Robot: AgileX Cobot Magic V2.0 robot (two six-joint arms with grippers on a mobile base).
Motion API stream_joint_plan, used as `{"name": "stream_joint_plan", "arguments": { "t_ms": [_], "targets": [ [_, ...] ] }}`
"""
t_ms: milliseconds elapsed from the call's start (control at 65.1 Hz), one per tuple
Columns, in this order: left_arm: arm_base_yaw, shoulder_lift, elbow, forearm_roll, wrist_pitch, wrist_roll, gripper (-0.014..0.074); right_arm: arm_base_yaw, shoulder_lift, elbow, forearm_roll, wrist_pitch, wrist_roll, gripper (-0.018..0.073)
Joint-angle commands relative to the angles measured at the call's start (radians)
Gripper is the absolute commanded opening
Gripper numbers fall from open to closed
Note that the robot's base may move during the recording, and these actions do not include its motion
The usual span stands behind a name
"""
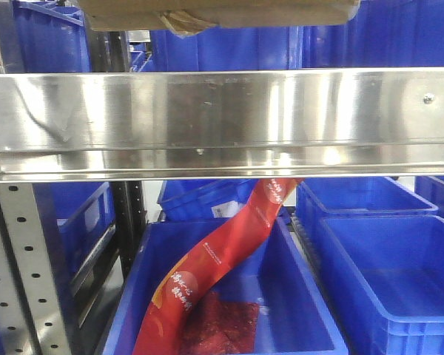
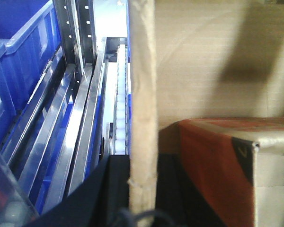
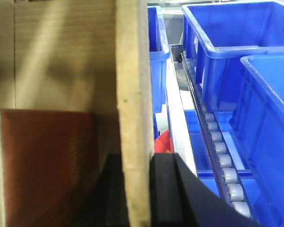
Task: Stack two boxes on right shelf middle
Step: 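Turn and approach the shelf rack holding the boxes, then lower the held boxes onto the middle shelf with both grippers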
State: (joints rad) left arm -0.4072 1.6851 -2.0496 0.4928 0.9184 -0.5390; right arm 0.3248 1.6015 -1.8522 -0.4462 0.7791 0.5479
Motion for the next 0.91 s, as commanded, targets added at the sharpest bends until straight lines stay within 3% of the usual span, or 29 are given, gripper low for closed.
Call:
{"name": "stream_joint_plan", "arguments": {
  "t_ms": [0,169,246,338,461,891],
  "targets": [
    [0.007,-0.010,-0.010,0.011,-0.024,-0.006,-0.0111,-0.004,-0.020,-0.013,-0.029,-0.078,0.004,-0.0154],
    [0.005,-0.010,-0.010,-0.011,0.014,-0.006,-0.0111,-0.004,-0.020,-0.013,-0.019,-0.049,0.004,-0.0154],
    [0.005,-0.010,-0.010,-0.074,0.112,-0.006,-0.0111,-0.004,-0.020,-0.013,0.043,0.031,0.004,-0.0154],
    [0.005,-0.010,-0.001,-0.079,0.219,-0.006,-0.0111,-0.004,-0.018,-0.011,0.120,0.153,0.004,-0.0154],
    [0.005,-0.008,0.004,-0.079,0.280,-0.006,-0.0111,-0.004,-0.015,-0.007,0.129,0.283,0.004,-0.0154],
    [0.005,0.023,0.004,-0.091,0.183,0.008,-0.0110,-0.004,0.044,-0.007,0.127,0.263,0.004,-0.0143]
  ]
}}
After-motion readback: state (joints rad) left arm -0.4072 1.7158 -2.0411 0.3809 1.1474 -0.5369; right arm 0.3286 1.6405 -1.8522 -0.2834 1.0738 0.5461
